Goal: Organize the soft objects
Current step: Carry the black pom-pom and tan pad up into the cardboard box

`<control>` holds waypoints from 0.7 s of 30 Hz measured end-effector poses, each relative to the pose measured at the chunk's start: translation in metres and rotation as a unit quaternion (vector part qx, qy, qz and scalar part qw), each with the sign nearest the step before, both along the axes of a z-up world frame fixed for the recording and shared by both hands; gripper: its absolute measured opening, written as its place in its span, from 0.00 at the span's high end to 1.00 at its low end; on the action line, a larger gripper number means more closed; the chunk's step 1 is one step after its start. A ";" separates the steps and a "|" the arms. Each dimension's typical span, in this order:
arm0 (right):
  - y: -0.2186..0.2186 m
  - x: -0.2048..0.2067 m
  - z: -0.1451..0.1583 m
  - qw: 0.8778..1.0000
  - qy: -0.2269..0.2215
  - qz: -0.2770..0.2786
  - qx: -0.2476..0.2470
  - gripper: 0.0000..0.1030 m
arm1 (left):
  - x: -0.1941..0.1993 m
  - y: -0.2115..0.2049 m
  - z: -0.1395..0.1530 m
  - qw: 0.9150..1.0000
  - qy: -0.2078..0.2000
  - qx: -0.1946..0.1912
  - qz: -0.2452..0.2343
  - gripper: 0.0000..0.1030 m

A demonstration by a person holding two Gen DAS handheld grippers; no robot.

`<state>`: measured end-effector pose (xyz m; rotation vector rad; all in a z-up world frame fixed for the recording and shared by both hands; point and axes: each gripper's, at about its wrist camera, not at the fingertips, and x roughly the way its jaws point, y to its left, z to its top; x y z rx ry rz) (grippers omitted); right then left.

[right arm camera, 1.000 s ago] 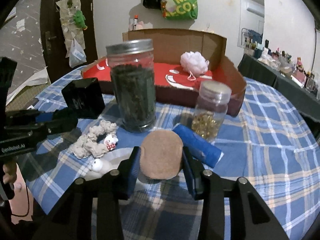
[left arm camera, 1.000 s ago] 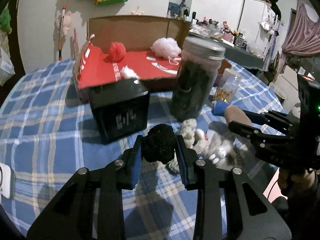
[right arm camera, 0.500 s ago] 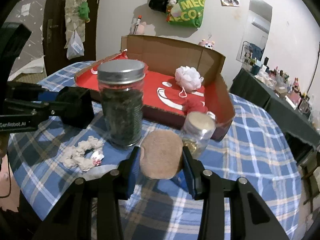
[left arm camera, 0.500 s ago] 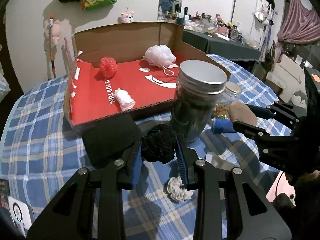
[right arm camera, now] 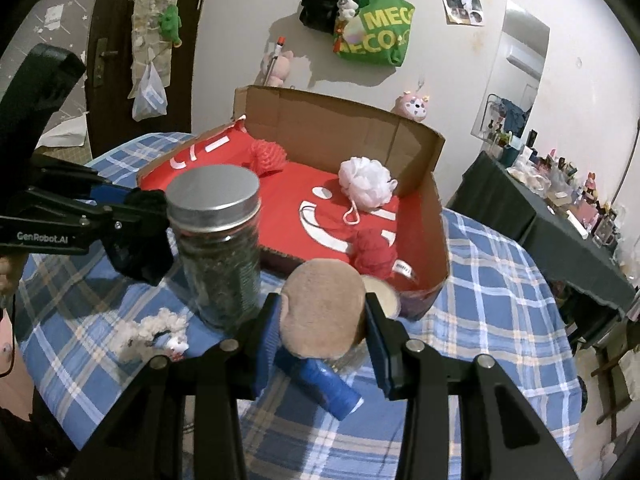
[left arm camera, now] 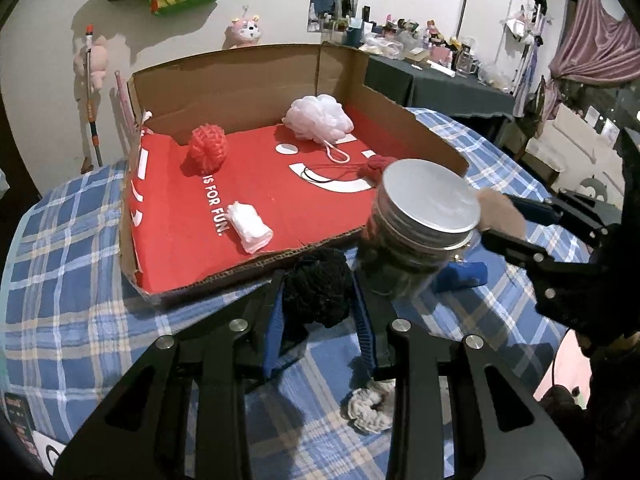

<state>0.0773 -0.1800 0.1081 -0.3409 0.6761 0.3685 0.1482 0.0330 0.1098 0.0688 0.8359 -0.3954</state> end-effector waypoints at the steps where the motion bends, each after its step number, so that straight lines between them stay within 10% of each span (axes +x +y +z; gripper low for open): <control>1: -0.001 0.002 0.001 1.000 0.000 0.000 -0.001 0.58 | 0.003 0.001 0.000 1.000 0.004 -0.001 -0.001 0.71; 21: -0.017 0.059 0.008 0.997 0.056 0.011 0.050 0.58 | 0.052 0.009 -0.004 0.998 0.052 -0.018 -0.022 0.71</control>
